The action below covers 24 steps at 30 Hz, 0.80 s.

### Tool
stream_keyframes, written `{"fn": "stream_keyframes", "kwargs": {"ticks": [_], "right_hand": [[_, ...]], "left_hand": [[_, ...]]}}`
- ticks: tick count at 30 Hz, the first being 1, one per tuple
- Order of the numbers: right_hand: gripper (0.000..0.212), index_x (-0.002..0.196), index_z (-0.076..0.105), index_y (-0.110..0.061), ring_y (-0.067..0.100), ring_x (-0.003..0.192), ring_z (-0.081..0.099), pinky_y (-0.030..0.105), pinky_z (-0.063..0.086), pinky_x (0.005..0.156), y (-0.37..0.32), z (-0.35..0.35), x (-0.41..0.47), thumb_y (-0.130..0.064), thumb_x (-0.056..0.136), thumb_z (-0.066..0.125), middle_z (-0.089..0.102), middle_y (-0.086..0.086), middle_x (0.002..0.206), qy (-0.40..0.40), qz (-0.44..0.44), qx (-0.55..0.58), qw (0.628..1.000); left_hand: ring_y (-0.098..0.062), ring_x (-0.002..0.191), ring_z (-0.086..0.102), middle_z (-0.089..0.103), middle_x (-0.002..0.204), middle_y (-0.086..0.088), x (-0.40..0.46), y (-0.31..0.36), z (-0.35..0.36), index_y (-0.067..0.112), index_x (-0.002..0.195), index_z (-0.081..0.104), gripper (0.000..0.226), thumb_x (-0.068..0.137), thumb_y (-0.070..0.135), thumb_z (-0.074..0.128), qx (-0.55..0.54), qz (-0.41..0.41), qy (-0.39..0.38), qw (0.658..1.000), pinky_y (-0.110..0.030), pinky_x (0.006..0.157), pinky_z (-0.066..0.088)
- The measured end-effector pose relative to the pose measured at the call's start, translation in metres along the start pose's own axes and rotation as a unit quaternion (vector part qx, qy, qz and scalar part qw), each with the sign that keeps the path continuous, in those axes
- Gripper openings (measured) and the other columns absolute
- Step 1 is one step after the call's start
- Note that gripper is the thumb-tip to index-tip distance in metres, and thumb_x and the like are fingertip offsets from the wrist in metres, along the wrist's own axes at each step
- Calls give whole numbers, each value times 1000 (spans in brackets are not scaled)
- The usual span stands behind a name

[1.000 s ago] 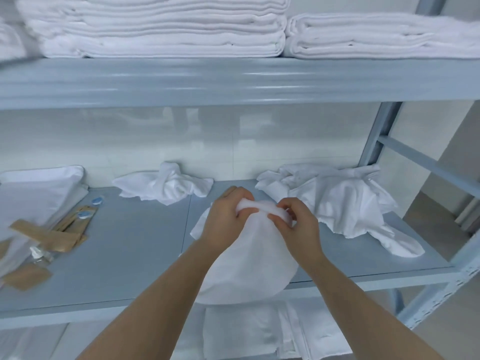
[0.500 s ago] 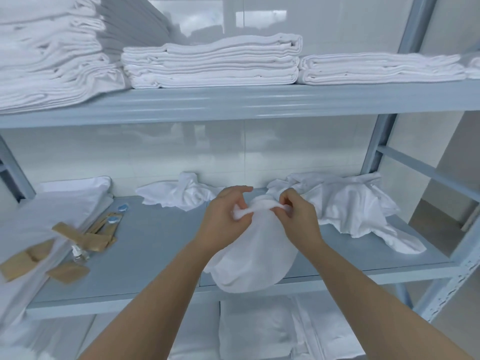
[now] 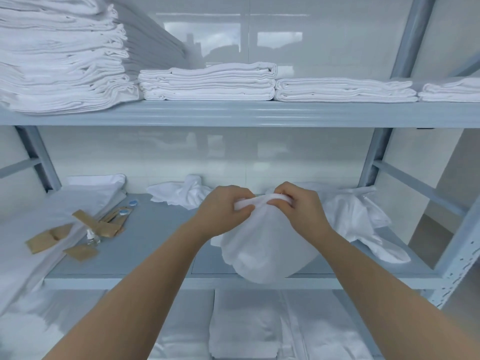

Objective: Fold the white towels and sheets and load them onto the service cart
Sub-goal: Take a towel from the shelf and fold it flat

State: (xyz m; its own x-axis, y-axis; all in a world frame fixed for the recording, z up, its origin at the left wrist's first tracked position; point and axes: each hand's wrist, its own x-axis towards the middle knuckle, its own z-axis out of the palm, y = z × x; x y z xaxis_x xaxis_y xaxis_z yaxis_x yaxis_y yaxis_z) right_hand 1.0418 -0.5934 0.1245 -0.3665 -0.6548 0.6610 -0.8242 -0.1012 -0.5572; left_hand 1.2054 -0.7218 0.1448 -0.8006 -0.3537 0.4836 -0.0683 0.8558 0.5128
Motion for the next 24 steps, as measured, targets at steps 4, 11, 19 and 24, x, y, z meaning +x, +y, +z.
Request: {"fn": "stream_keyframes", "kwargs": {"ticks": [4, 11, 19, 24], "right_hand": [[14, 76, 63, -27, 9, 72, 58, 19, 42, 66, 5, -35, -24, -18, 85, 71, 65, -10, 74, 16, 14, 12, 1000], [30, 64, 63, -45, 5, 68, 58, 26, 44, 65, 5, -59, -52, -27, 88, 68, 64, -17, 67, 7, 40, 14, 999], [25, 81, 60, -11, 22, 69, 52, 28, 35, 64, 17, -79, -59, -24, 100, 49, 56, -3, 66, 56, 78, -25, 995], [22, 87, 58, -14, 23, 68, 50, 30, 33, 62, 14, -85, -52, -22, 102, 44, 57, 4, 69, 69, 76, -46, 994]], "left_hand": [[-11, 69, 50, 54, 72, 8, -22, 25, 11, 26, 69, 56, 21, 83, 28, 71, 57, -26, -5, 998, -31, 66, 41], [-4, 69, 52, 57, 72, 15, -49, 71, 31, 22, 60, 46, 18, 71, 16, 61, -113, -94, -20, 989, -22, 63, 40], [-1, 51, 34, 37, 63, 11, -50, 74, 24, 21, 71, 39, 33, 80, 14, 70, -78, -115, 65, 988, -14, 49, 30], [0, 58, 43, 46, 61, 16, -47, 63, 3, 20, 73, 53, 25, 79, 18, 76, -41, -78, 47, 995, -15, 54, 33]]}}
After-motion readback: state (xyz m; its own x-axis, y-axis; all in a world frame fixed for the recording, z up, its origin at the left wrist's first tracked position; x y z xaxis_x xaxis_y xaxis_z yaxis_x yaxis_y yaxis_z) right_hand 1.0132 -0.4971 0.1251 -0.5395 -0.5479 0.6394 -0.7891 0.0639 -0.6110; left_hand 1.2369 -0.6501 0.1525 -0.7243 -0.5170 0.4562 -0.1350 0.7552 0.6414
